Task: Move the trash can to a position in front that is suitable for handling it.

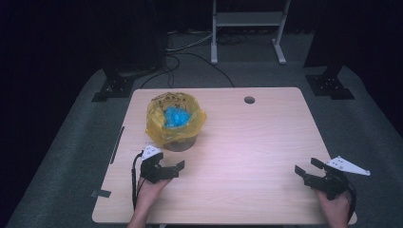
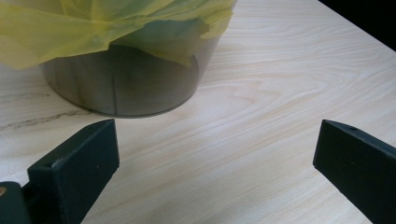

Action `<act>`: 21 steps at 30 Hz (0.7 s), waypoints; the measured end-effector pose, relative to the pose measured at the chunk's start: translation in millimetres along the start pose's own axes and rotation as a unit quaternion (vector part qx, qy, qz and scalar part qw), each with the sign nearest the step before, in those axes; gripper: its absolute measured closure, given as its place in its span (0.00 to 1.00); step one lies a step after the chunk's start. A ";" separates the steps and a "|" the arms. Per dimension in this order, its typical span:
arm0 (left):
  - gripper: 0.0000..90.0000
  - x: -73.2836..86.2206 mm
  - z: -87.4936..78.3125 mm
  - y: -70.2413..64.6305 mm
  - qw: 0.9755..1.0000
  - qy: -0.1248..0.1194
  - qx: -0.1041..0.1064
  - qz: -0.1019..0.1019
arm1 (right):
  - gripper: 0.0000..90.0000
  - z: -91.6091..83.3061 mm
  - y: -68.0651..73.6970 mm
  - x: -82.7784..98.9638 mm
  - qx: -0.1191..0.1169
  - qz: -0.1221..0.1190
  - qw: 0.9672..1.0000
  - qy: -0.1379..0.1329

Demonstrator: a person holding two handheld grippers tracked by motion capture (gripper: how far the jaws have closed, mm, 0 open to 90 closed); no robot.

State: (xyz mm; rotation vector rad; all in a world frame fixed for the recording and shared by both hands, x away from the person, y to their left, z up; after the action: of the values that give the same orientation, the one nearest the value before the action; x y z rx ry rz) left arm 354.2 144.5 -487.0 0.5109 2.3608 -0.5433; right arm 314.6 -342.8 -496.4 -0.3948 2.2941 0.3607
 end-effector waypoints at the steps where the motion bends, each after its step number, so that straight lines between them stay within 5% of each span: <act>1: 0.00 -0.2 -1.1 -1.3 1.000 0.001 0.003 -0.001 | 0.23 0.5 -0.1 0.3 -0.001 0.000 1.000 0.001; 10: 0.00 -5.3 -13.1 3.2 1.000 -0.016 0.000 -0.008 | 0.23 5.1 -2.0 2.7 -0.006 0.002 1.000 0.011; 21: 0.00 -25.2 -46.4 11.6 0.998 -0.060 -0.007 -0.018 | 0.23 7.1 3.5 -0.9 -0.002 -0.006 1.000 0.016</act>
State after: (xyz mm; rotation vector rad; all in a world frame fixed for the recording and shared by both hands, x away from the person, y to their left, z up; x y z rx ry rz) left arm 354.2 172.1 -440.5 0.4187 2.2624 -0.5571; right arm 318.4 -336.8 -500.0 -0.4185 2.3218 0.3559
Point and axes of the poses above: each handheld gripper's, and its own axes: z roughly forward along the jaws, x roughly out of its underside, y roughly to its left, the point moved 6 cm from there along z, roughly forward along the jaws, and after that the axes turned 15 degrees about y, right-handed, at the moved point
